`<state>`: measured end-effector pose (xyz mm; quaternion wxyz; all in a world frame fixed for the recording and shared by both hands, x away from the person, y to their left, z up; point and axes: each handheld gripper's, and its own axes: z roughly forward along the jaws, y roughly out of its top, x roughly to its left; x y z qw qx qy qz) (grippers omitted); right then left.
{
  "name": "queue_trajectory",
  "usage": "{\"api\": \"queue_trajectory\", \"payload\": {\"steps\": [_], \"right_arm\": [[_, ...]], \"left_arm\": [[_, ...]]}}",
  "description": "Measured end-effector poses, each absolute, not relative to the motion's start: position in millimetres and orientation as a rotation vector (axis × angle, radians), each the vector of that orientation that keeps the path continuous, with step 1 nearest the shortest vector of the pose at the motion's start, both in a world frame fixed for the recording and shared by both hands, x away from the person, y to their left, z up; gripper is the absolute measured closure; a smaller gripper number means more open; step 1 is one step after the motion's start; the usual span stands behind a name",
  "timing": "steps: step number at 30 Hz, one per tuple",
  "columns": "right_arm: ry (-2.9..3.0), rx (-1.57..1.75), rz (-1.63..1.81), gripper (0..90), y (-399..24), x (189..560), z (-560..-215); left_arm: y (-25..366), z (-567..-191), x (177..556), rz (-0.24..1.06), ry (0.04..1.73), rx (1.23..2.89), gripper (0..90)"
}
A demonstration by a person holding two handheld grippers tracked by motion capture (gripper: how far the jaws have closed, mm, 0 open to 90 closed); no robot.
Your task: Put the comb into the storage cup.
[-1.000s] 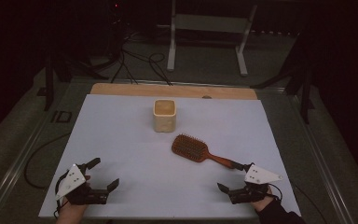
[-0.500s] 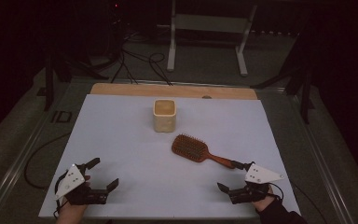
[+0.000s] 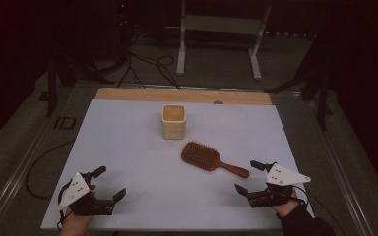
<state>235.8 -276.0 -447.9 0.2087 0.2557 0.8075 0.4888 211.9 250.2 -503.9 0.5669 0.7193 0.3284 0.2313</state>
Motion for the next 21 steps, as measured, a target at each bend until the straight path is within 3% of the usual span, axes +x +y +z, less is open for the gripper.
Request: {"api": "queue_trajectory", "payload": {"steps": [21], "right_arm": [[2.242,0.686,1.316,9.5,-277.1,279.9,-418.5]], "left_arm": [[249.4,-504.5,212.6,0.544,0.766,1.694,0.1]]}}
